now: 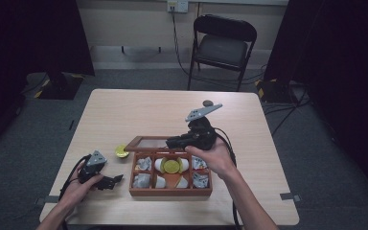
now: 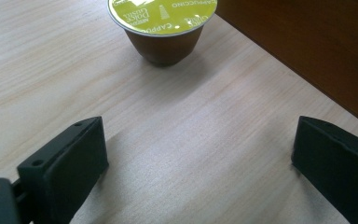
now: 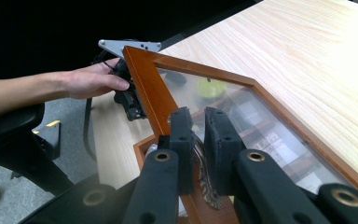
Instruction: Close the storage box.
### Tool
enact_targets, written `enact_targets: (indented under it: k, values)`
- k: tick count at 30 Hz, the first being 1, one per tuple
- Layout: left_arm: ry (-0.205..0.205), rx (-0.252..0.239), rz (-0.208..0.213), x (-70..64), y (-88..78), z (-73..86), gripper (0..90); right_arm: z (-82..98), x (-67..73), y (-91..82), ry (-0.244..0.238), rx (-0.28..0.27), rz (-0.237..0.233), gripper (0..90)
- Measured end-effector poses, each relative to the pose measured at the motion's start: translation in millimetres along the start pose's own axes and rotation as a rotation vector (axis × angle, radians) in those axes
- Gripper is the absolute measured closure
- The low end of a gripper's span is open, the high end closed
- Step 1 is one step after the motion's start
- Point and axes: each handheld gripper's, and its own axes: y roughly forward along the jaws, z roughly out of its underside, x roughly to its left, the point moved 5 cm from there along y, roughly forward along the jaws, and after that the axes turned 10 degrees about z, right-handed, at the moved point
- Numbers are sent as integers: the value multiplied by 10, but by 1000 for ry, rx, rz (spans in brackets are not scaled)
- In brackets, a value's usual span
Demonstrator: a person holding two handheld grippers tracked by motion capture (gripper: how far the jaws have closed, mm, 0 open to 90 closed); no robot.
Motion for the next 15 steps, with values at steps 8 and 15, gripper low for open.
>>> enact_targets:
  k: [8, 15]
  values:
    - [0, 0, 0, 0, 0, 0, 20, 22, 33, 6, -17, 14, 10, 818]
    - [2, 0, 3, 1, -1, 1, 20, 38, 50, 10, -17, 23, 15, 818]
